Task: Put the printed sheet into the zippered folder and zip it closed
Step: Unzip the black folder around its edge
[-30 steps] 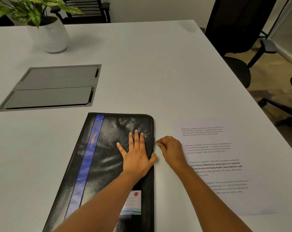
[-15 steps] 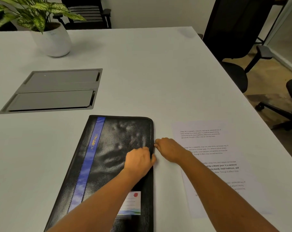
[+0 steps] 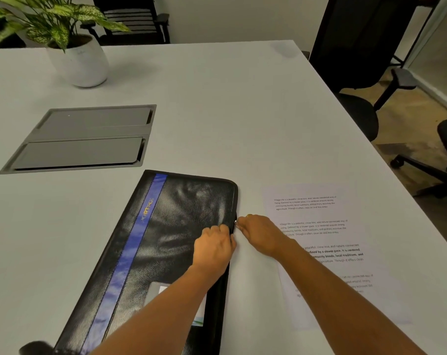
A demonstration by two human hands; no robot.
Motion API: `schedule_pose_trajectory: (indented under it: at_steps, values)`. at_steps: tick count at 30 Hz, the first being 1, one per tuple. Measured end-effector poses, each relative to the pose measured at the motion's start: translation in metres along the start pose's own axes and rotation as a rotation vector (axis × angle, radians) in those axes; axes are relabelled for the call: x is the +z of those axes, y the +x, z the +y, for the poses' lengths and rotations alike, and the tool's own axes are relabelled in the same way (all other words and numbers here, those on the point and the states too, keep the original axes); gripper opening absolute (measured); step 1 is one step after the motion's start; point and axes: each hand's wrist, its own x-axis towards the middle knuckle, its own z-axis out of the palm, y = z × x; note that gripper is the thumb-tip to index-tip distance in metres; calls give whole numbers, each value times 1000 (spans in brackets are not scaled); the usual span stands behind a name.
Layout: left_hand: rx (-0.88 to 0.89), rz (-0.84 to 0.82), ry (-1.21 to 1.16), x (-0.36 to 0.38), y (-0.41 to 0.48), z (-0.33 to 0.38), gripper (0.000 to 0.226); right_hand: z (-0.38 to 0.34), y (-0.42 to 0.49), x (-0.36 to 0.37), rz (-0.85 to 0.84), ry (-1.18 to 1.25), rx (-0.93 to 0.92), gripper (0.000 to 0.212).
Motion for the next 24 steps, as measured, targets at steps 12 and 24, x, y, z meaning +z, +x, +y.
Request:
schedule_pose_trajectory:
  at_steps: [12, 24]
  values:
    - [-61, -54, -41, 6, 3, 2, 22, -3, -1, 2, -17, 19, 40, 31]
    - [-48, -250, -1, -2, 7, -6, 37, -18, -8, 21, 402, 271, 332, 24]
